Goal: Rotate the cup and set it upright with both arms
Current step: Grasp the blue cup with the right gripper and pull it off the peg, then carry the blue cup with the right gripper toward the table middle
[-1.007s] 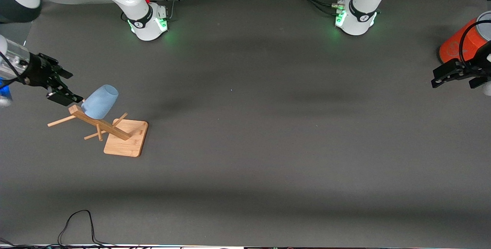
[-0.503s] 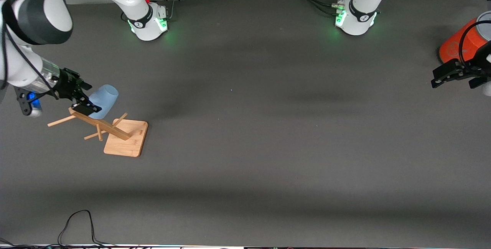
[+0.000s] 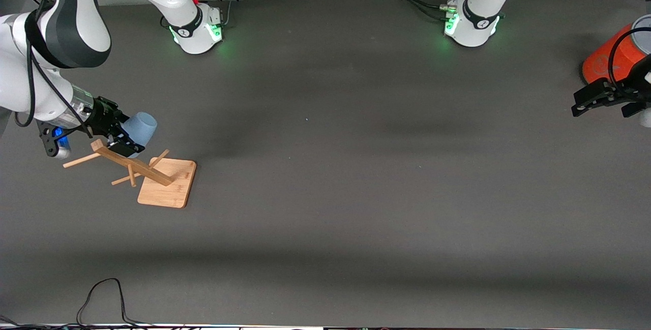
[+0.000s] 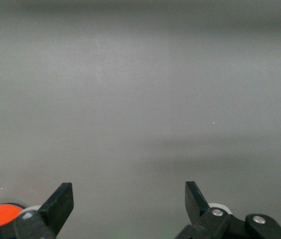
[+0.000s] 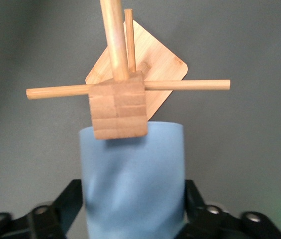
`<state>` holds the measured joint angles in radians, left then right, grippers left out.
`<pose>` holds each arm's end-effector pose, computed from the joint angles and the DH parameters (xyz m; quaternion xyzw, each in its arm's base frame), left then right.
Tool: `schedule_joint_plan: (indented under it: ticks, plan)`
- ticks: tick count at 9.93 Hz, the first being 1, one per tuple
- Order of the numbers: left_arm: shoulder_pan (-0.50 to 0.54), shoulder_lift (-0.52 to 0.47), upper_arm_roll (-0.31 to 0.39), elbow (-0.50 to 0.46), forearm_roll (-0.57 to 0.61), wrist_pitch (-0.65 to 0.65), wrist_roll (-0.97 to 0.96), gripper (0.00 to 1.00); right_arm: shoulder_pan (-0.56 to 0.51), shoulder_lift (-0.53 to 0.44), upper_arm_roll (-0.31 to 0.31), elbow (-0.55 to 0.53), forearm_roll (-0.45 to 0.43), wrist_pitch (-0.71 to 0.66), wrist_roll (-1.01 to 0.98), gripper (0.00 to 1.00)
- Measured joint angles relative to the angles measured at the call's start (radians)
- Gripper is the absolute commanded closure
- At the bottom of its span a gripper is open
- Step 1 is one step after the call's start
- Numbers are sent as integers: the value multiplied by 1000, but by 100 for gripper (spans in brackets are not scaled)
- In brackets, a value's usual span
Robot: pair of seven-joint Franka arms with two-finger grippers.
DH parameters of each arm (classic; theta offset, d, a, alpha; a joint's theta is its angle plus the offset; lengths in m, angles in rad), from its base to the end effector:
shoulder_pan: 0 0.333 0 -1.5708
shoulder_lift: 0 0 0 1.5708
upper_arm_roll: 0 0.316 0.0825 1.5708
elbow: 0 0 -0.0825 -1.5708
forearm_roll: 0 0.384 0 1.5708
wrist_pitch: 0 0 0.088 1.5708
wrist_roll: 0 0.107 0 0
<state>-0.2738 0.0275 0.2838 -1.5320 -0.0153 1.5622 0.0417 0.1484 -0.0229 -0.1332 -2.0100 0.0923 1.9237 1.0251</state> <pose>0.5622 0.0017 0.6273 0.9999 -0.0160 0.0020 0.0037 0.5408 0.0143 0.4588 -0.8654 0.4981 0.0496 0.0226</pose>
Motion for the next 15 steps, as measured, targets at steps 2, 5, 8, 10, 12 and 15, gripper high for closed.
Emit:
schedule_joint_plan:
  ticks: [2, 5, 8, 10, 12, 15]
  plan:
    - [0, 0, 0, 0, 0, 0, 0, 0, 0, 0, 0, 0, 2, 0, 0, 44]
    - [0, 0, 0, 0, 0, 0, 0, 0, 0, -2, 1, 1, 2, -4, 0, 44]
    - [0, 0, 0, 0, 0, 0, 0, 0, 47, -23, 7, 31, 4, -42, 13, 44]
    - [0, 0, 1, 0, 0, 0, 0, 0, 112, -42, 11, 72, 4, -84, 61, 44]
    - [0, 0, 1, 0, 0, 0, 0, 0, 199, -51, 13, 121, 4, -115, 144, 44]
    - [0, 0, 2, 0, 0, 0, 0, 0, 344, -49, 16, 139, -9, -119, 342, 45]
